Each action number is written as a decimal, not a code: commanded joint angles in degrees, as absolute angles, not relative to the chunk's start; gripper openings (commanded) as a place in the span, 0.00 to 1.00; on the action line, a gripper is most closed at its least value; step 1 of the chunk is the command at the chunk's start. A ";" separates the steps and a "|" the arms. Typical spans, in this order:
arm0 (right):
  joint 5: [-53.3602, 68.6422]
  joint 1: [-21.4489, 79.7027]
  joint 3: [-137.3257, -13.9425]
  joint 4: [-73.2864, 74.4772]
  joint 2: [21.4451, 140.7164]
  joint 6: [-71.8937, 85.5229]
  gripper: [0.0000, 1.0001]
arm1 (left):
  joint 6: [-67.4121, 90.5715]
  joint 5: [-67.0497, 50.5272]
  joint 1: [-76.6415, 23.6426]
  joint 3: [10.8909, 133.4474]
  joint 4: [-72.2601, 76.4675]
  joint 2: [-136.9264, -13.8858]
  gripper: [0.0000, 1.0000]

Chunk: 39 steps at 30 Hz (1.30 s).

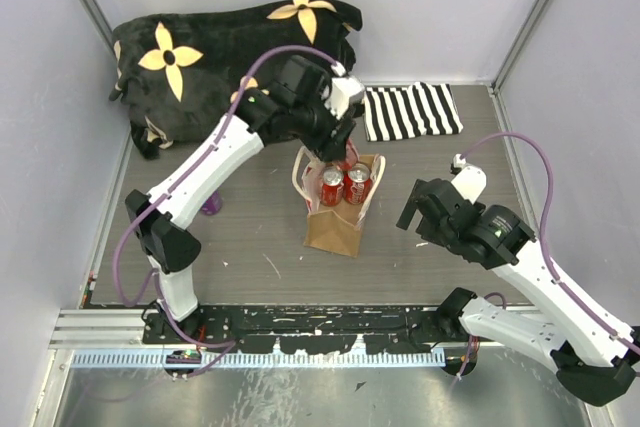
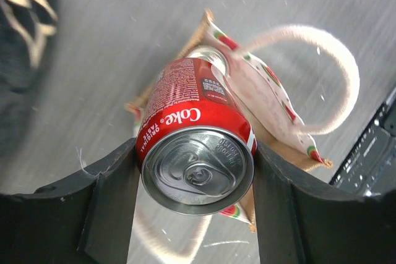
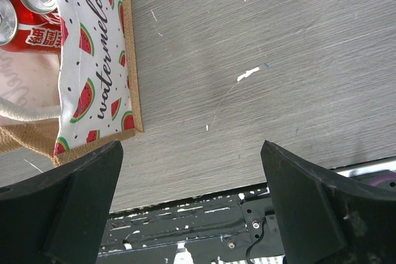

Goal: Place the beverage into the canvas bag

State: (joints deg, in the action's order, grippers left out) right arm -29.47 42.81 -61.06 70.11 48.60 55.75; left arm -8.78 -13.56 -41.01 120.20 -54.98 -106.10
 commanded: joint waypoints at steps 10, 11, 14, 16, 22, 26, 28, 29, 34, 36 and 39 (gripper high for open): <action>-31.11 43.03 -61.02 70.76 48.02 56.66 1.00 | -8.71 -14.04 -47.36 111.91 -51.37 -101.14 0.00; -31.06 43.01 -61.02 70.75 48.07 56.61 1.00 | -8.86 -13.84 -47.71 111.81 -51.43 -101.24 0.00; -31.03 43.06 -60.83 70.74 47.76 56.71 1.00 | -9.19 -13.44 -48.45 111.29 -51.50 -101.68 0.00; -31.11 43.01 -60.74 70.75 47.43 56.89 1.00 | -9.46 -13.23 -48.66 110.52 -51.61 -101.88 0.00; -31.38 43.06 -60.76 70.88 47.26 56.95 1.00 | -10.14 -12.36 -48.95 106.90 -50.63 -102.26 0.00; -31.60 43.01 -60.92 71.06 47.28 56.95 1.00 | -10.46 -11.93 -49.02 105.09 -49.31 -103.11 0.00; -31.77 42.99 -61.15 71.38 47.26 57.10 1.00 | -10.30 -11.95 -49.16 104.61 -48.63 -103.73 0.00; -31.81 43.00 -61.25 71.51 47.27 57.24 1.00 | -10.22 -11.95 -49.20 104.45 -48.32 -104.00 0.00; -32.08 43.05 -61.59 72.35 47.05 57.75 1.00 | -10.02 -11.82 -49.42 103.68 -47.50 -105.65 0.00; -32.17 43.01 -61.76 72.63 46.95 57.96 1.00 | -10.02 -11.70 -49.50 103.34 -45.85 -106.69 0.00; -32.33 43.01 -61.97 73.01 46.93 58.14 1.00 | -10.09 -11.75 -49.51 102.93 -45.45 -107.91 0.00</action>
